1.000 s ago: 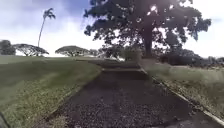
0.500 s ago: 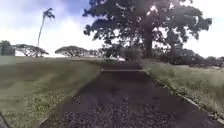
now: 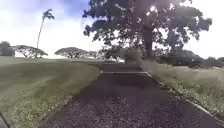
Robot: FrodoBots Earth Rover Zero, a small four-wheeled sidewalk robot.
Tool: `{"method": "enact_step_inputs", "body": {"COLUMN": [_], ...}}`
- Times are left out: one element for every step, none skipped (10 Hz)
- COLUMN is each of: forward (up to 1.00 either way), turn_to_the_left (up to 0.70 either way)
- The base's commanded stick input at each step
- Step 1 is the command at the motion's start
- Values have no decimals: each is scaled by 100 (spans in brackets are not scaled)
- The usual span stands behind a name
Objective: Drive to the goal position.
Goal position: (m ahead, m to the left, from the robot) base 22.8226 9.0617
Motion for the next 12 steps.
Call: {"method": "enact_step_inputs", "body": {"forward": [50,50,50,50,50,50,50,50,50,50,50,50], "turn_to_the_left": [0,0,0,0,0,0,0,0,0,0,0,0]}}
